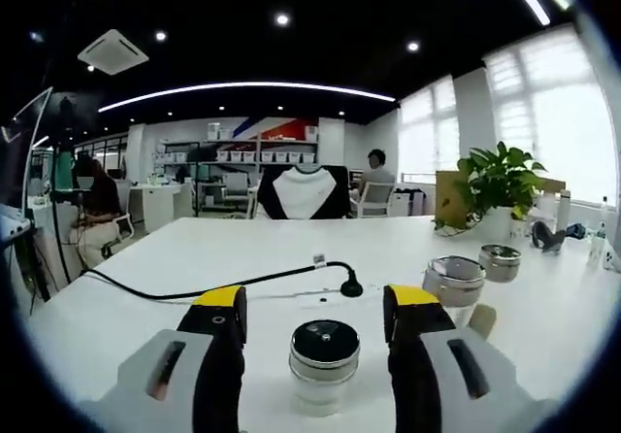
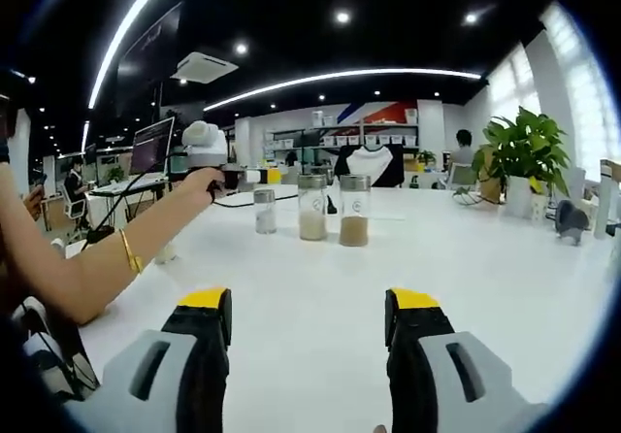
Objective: Rotate the seasoning bottle until the label or dispensing opening points toward the visible target arrow and the bottle remains upright within the marked orientation range
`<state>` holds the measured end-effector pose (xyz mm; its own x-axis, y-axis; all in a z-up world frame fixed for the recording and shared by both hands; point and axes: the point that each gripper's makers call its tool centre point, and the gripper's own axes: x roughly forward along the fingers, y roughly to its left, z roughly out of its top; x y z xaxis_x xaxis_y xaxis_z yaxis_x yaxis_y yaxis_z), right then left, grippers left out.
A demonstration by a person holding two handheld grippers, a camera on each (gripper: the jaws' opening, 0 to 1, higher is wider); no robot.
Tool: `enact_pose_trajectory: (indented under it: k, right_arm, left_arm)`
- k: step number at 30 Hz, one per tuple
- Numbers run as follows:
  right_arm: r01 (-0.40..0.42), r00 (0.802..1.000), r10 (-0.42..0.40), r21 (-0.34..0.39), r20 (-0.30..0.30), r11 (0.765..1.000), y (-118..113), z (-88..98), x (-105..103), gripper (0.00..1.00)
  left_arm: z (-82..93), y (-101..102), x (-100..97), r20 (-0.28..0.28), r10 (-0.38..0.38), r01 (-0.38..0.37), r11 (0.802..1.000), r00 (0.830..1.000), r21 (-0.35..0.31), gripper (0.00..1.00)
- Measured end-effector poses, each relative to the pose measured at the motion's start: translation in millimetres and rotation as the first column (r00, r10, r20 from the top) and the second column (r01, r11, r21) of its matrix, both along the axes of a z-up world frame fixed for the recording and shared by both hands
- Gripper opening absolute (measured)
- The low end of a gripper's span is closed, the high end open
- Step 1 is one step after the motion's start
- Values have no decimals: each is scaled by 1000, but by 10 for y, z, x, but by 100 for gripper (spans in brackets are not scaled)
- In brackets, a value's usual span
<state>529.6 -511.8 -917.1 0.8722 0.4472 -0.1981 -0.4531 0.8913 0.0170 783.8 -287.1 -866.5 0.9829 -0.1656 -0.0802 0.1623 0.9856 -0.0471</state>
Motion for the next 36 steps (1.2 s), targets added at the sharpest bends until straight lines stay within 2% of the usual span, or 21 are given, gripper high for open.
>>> enact_pose_trajectory:
  k: [7, 9, 14, 16, 24, 26, 33, 36]
  right_arm:
    - [9, 1000, -9, 2, -9, 1000, -43, -21, 16, 64]
    - [9, 1000, -9, 12, -6, 1000, -35, -3, 22, 64]
    - [-5, 1000, 4, 17, 1, 1000, 14, 26, 22, 64]
    - [-8, 1000, 8, 16, -2, 1000, 20, 15, 19, 63]
    - [-2, 1000, 2, 31, -6, 1000, 23, -1, 43, 62]
    - [-7, 1000, 7, 23, -11, 1000, 35, -27, 48, 62]
    - [6, 1000, -6, 23, -9, 1000, 1, -37, 66, 61]
    - [11, 1000, -10, 17, -11, 1000, -14, -53, 68, 61]
  left_arm:
    - [-106, 85, 73, -6, 38, -39, 999, 999, -18, 60]
    - [-133, 87, 93, -5, 44, -44, 999, 999, -5, 59]
    - [-223, 31, 146, -12, 27, -28, 999, 1000, -22, 58]
    - [-236, -36, 169, -8, -6, 6, 999, 1000, -39, 53]
    - [-386, -27, 255, -40, 8, -9, 1000, 999, -10, 49]
    - [-396, 47, 256, -30, 56, -55, 998, 998, 36, 45]
    - [-398, 46, 272, -30, 60, -60, 998, 998, 3, 42]
    - [-435, 36, 273, -46, 56, -57, 998, 997, -4, 41]
